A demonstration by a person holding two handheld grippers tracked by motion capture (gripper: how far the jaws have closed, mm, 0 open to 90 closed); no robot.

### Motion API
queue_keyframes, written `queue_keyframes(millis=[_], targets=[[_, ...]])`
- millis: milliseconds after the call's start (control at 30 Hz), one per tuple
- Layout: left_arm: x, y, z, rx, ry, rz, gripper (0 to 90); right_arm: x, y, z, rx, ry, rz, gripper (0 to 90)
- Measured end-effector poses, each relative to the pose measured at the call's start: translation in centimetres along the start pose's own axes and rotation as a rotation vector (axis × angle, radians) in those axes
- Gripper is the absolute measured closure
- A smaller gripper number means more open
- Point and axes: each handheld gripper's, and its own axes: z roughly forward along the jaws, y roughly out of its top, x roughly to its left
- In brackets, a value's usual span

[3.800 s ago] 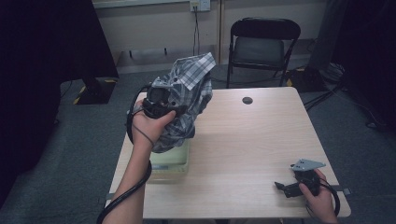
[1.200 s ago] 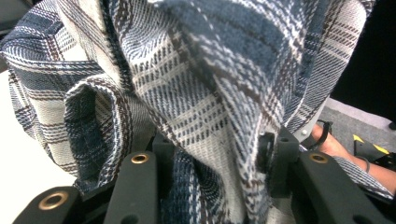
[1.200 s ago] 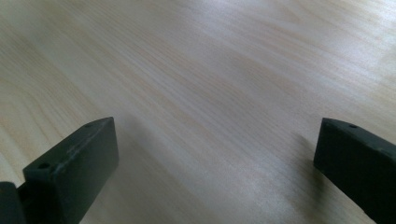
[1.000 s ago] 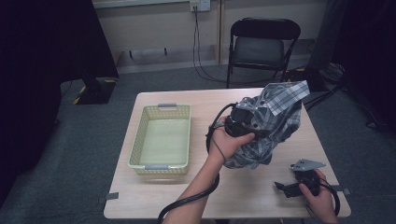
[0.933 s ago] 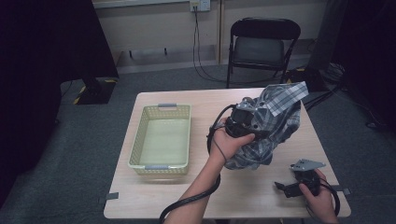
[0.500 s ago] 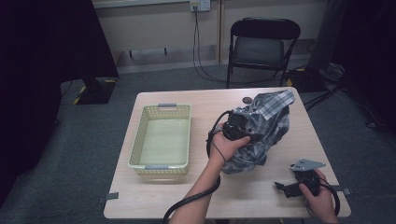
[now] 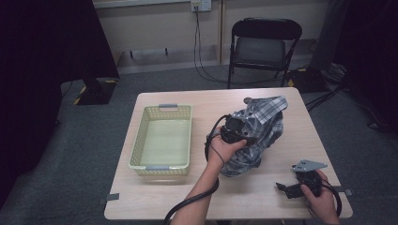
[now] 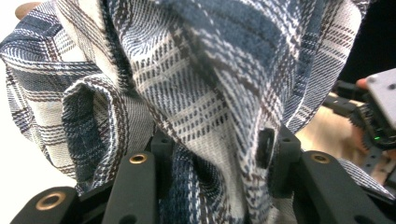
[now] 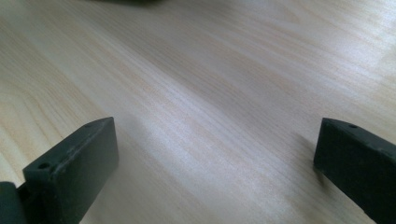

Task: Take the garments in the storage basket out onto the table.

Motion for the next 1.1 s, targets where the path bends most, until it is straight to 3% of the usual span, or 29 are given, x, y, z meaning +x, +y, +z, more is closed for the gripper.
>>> queue_keyframes(millis=[167,300,467,900,1100], targets=[[0.5,-0.7,0.5,0.016,0.006,0.008,56.3,0.0,0.0,0.0,0.000,0.000,0.000,0.0],[1.1,-1.5,0.8,0.024,0.008,-0.023,55.5,0.0,0.0,0.0,0.000,0.000,0.000,0.0],[1.5,-2.1,0.8,0.026,0.015,-0.032,55.0,0.0,0.0,0.0,0.000,0.000,0.000,0.0],[1.7,-2.8,1.2,0.041,0.007,-0.034,49.5,0.0,0.0,0.0,0.000,0.000,0.001,0.0],[1.7,-3.1,1.5,0.054,-0.005,-0.040,42.9,0.0,0.0,0.0,0.000,0.000,0.000,0.0]])
